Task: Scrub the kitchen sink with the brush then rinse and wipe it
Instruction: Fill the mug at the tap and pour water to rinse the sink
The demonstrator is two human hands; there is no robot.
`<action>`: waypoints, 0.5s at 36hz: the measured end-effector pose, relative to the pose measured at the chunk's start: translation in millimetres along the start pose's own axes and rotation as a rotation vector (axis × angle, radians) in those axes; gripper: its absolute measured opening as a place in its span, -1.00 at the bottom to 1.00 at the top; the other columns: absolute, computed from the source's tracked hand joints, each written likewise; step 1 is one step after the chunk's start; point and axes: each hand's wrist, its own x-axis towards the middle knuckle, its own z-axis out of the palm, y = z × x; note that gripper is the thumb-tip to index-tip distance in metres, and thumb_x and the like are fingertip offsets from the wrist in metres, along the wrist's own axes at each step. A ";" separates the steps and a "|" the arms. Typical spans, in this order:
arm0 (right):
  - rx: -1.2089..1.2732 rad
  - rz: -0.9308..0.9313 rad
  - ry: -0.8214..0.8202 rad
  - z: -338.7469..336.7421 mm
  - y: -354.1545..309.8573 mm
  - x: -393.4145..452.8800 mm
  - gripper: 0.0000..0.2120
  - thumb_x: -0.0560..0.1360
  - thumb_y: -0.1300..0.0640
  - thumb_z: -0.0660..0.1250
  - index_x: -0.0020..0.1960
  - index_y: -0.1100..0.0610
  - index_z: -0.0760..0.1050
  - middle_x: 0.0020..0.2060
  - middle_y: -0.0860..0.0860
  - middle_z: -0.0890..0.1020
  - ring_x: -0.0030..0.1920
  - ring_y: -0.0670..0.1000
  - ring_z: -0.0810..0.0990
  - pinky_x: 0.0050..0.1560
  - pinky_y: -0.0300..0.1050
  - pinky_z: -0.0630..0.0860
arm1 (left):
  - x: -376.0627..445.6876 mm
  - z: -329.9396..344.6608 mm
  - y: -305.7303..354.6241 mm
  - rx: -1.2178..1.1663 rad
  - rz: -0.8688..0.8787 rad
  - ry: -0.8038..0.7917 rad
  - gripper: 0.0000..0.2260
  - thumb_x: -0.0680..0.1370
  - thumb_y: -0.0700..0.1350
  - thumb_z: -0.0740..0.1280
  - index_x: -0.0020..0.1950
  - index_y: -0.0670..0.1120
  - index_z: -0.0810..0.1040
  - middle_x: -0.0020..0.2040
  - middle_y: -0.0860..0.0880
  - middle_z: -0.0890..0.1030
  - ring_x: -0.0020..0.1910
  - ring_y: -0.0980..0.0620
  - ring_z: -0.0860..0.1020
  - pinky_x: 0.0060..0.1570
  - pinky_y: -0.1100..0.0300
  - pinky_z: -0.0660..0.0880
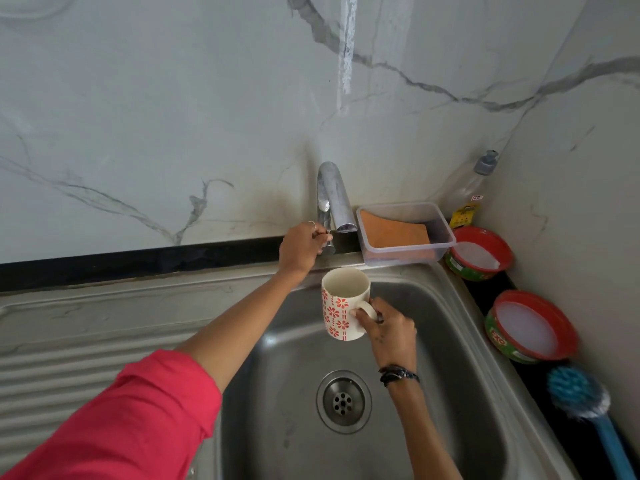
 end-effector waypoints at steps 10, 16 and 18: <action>-0.552 -0.040 -0.422 -19.4 23.2 -11.1 -0.71 0.53 -0.03 0.22 0.23 -0.01 0.46 0.11 0.03 0.61 0.11 0.07 0.56 -0.03 -0.14 0.43 | -111.2 25.6 -114.2 0.518 0.104 -0.492 -0.70 0.60 -0.17 0.18 0.33 -0.12 0.47 0.37 -0.09 0.43 0.35 -0.06 0.39 0.35 0.04 0.30; -0.816 -0.104 -0.497 -5.6 2.1 5.5 -0.67 0.55 -0.01 0.17 0.30 -0.02 0.41 0.22 0.05 0.54 0.21 0.10 0.51 0.11 -0.10 0.43 | -116.0 -7.0 -146.1 1.115 0.291 -0.730 -0.63 0.60 -0.22 0.14 0.42 -0.19 0.31 0.49 -0.14 0.22 0.52 -0.08 0.02 0.46 -0.02 -0.15; -0.919 -0.195 -0.486 6.9 -12.7 12.7 -0.68 0.56 0.01 0.16 0.29 0.01 0.42 0.20 0.08 0.55 0.20 0.13 0.52 0.11 -0.07 0.45 | -111.3 -17.6 -148.8 1.125 0.287 -0.726 -0.60 0.59 -0.21 0.17 0.43 -0.19 0.28 0.49 -0.14 0.21 0.52 -0.07 0.03 0.46 0.02 -0.16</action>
